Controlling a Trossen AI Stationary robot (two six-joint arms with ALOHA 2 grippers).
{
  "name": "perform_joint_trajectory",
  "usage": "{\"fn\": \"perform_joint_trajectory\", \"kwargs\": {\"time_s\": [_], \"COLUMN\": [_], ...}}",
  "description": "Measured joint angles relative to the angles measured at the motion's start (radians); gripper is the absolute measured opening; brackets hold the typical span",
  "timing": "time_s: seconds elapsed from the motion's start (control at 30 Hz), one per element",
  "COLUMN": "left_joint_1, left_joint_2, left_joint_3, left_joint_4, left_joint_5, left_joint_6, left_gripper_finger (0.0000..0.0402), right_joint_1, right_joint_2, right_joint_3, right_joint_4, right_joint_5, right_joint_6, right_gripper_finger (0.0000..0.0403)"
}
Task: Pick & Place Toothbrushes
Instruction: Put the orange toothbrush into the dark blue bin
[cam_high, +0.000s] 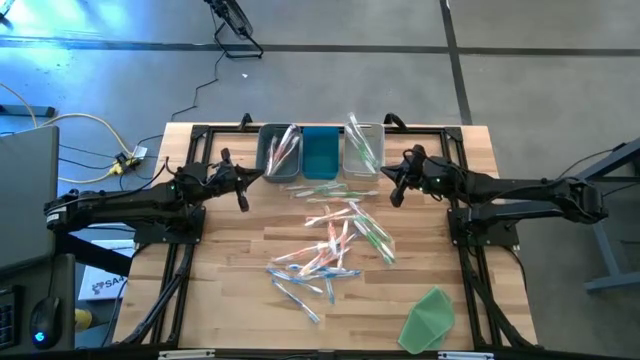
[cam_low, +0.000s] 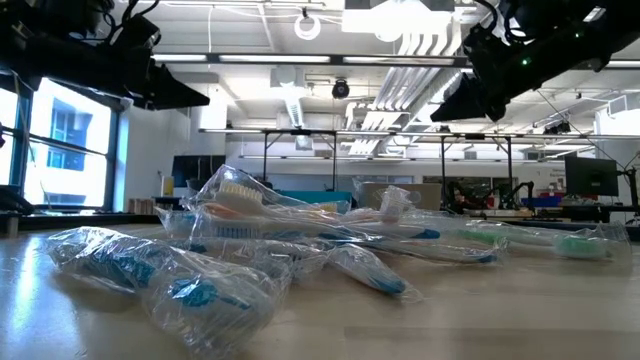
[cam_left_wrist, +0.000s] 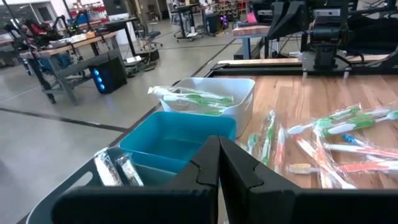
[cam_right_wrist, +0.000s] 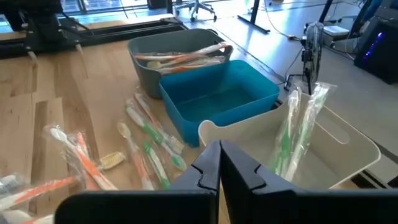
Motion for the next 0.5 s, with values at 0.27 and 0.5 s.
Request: {"fn": "perform_joint_trajectory", "kwargs": {"time_s": [0.27,0.5], "left_joint_1": [0.0,0.0], "left_joint_2": [0.0,0.0], "left_joint_3": [0.0,0.0], "left_joint_4": [0.0,-0.006], "left_joint_5": [0.004,0.004], "left_joint_6": [-0.006,-0.039], "left_gripper_finger": [0.0,0.0], "right_joint_1": [-0.021,-0.067], "right_joint_2": [0.0,0.0], "right_joint_3": [0.0,-0.001], "right_joint_4": [0.004,0.057], "right_joint_5": [0.008,-0.112], "right_joint_6": [-0.025,0.027], "right_gripper_finger": [0.0002,0.0002]}}
